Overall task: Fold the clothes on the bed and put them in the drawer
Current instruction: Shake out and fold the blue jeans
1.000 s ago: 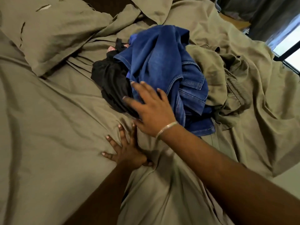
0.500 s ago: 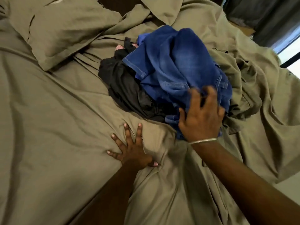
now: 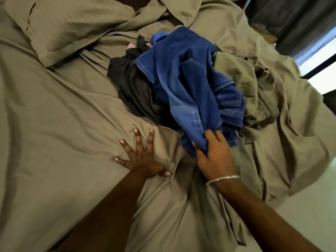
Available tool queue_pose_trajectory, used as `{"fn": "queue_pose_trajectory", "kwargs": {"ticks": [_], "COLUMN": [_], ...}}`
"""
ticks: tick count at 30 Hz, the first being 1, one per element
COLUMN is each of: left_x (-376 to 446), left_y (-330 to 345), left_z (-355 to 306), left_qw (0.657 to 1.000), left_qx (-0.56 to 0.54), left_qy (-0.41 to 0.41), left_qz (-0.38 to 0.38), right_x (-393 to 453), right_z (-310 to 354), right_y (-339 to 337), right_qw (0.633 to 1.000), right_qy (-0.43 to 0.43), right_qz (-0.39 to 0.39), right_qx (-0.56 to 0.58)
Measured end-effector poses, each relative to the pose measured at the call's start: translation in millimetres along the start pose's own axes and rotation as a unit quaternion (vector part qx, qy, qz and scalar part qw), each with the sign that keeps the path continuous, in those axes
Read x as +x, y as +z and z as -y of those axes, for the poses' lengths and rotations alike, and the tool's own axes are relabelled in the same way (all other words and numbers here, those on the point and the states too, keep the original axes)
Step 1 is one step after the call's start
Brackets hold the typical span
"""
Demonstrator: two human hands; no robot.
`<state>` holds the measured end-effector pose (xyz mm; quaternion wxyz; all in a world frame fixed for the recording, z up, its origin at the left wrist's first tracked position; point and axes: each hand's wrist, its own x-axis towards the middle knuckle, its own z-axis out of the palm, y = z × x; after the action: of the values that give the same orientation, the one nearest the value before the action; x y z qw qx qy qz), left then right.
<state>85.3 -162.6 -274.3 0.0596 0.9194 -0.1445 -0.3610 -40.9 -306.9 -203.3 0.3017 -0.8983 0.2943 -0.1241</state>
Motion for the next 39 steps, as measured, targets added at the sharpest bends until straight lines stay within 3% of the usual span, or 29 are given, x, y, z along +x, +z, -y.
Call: {"fn": "queue_pose_trajectory", "kwargs": {"ticks": [3,5,8,10,12,14,15,16,17,20,22,23,25,28,30,34,37,39], "left_x": [-10,-29,-88,-138,-178,-203,-222,-229,-244,-275,-292,-299,-314,-330,-338,-361,-387,-400], "left_y": [-16,-26,-38,-39,-43,-53,-65,-75,-89,-119,-134,-141,-150,-155,-159,-167,-171,-167], "left_z": [6,16,28,32,38,39,40,36,37,51,73,86,113,154,183,232,272,292], "left_qw": [0.999,0.994,0.936,0.911,0.895,0.874,0.843,0.807,0.785,0.791,0.771,0.758,0.718,0.679,0.674,0.698,0.655,0.620], "left_qx": [-0.010,-0.052,-0.205,-0.268,-0.358,-0.455,-0.526,-0.587,-0.618,-0.608,-0.630,-0.643,-0.681,-0.719,-0.725,-0.711,-0.753,-0.781], "left_qy": [0.018,0.084,0.287,0.314,0.267,0.167,0.110,0.064,0.042,0.070,0.086,0.099,0.099,0.022,0.001,-0.015,-0.013,0.059], "left_qz": [0.050,0.034,0.006,0.011,-0.006,-0.023,-0.022,-0.021,-0.024,-0.003,0.030,0.054,0.108,0.144,0.143,0.087,0.061,0.048], "right_x": [-34,-54,-82,-97,-106,-110,-114,-115,-119,-126,-129,-132,-143,-164,-183,-222,-249,-260], "right_z": [16,35,74,100,122,134,141,140,146,150,149,149,159,192,220,274,311,335], "right_y": [-11,-18,-29,-34,-43,-54,-61,-64,-67,-73,-77,-79,-83,-72,-56,-31,-23,-27], "right_qw": [0.997,0.992,0.962,0.929,0.852,0.740,0.718,0.724,0.757,0.884,0.937,0.947,0.934,0.928,0.946,0.970,0.963,0.939], "right_qy": [0.042,0.073,0.149,0.170,0.177,0.192,0.188,0.169,0.139,0.019,-0.044,-0.065,-0.072,-0.131,-0.138,-0.066,-0.017,0.000], "right_qz": [0.045,0.077,0.092,0.109,0.141,0.157,0.164,0.165,0.158,0.101,0.065,0.073,0.151,0.226,0.184,0.086,0.050,0.045], "right_qx": [0.039,0.074,0.209,0.312,0.472,0.625,0.650,0.649,0.618,0.456,0.340,0.305,0.315,0.265,0.228,0.217,0.263,0.341]}}
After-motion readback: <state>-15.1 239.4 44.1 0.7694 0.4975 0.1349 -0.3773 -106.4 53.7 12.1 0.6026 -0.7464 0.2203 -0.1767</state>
